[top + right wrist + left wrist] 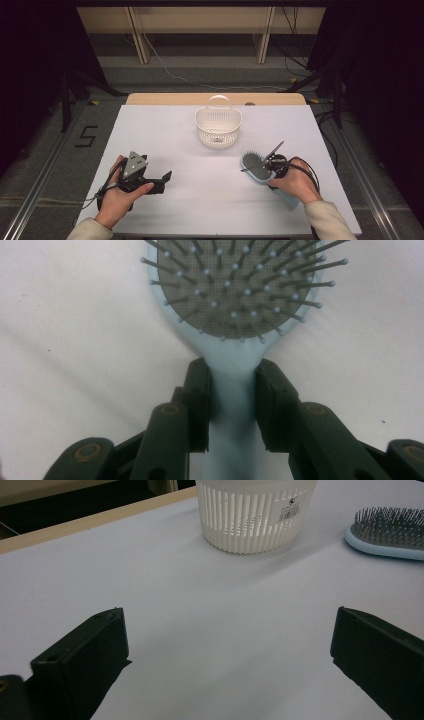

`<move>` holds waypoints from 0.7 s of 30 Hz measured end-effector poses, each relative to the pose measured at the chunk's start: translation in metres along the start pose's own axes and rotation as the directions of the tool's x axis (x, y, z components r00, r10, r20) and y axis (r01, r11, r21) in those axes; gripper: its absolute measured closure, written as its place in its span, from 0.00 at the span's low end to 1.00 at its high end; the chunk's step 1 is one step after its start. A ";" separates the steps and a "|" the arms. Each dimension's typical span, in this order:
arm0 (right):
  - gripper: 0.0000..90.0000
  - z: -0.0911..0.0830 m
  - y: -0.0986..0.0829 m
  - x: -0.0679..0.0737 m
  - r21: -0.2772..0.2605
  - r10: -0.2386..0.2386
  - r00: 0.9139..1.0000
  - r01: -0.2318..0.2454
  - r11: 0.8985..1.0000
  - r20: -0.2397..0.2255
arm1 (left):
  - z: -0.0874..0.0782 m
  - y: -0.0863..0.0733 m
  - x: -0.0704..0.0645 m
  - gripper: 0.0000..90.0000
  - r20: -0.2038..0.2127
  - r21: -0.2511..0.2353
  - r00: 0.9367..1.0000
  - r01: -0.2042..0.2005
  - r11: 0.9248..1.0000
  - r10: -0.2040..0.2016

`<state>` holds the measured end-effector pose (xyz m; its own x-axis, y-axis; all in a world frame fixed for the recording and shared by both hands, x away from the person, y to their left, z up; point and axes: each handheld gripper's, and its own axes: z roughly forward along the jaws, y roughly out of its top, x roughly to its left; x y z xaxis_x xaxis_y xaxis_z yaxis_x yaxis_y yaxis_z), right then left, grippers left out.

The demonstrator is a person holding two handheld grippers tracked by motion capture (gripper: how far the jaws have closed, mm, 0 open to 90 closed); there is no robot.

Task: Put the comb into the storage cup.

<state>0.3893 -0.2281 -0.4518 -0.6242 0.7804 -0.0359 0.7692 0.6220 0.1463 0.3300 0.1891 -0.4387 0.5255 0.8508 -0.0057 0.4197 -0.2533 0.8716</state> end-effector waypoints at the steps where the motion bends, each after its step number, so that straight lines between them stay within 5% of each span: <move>1: 0.78 0.000 0.000 0.000 0.000 0.000 1.000 0.000 1.000 0.000 | 0.000 0.000 0.000 0.02 0.000 0.000 1.000 0.000 1.000 0.000; 21: 0.78 -0.002 -0.003 0.000 -0.012 0.011 0.999 -0.011 1.000 -0.030 | 0.000 0.000 0.001 0.02 -0.001 0.000 1.000 0.010 1.000 -0.010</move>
<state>0.3869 -0.2305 -0.4498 -0.6197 0.7849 -0.0049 0.7744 0.6124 0.1587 0.3303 0.1897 -0.4387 0.5207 0.8536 -0.0138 0.4249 -0.2452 0.8714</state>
